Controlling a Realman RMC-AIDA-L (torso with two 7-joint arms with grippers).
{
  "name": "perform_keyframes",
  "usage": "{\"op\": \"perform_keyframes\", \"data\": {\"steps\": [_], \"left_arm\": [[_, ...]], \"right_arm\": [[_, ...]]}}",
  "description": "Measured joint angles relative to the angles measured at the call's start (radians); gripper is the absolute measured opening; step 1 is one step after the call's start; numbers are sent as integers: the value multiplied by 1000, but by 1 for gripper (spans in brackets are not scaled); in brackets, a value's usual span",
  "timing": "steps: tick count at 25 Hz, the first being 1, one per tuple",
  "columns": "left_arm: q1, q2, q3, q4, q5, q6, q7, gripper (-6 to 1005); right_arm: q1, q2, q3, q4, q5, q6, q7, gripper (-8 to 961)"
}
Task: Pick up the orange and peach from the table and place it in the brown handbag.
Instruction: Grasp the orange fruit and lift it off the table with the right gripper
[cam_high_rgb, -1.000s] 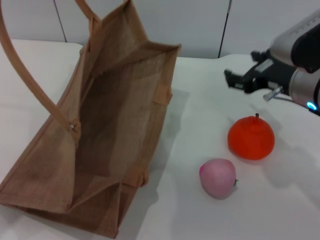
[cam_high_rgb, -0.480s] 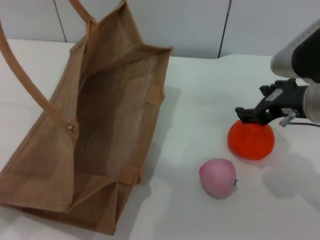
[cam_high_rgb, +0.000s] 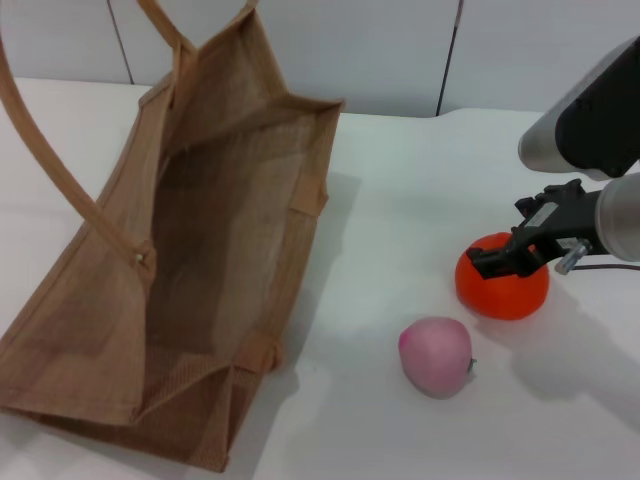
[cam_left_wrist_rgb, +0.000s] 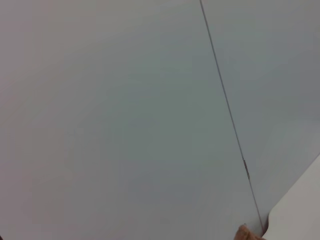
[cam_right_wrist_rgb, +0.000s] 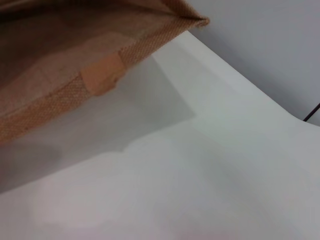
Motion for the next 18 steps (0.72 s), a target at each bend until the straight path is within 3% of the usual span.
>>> {"op": "perform_keyframes", "data": {"steps": [11, 18], "left_arm": [[-2, 0, 0, -25, 0, 5, 3, 114], [-3, 0, 0, -25, 0, 5, 3, 113]], "right_arm": [[51, 1, 5, 119, -2, 0, 1, 881], [82, 4, 6, 169, -2, 1, 3, 883]]}}
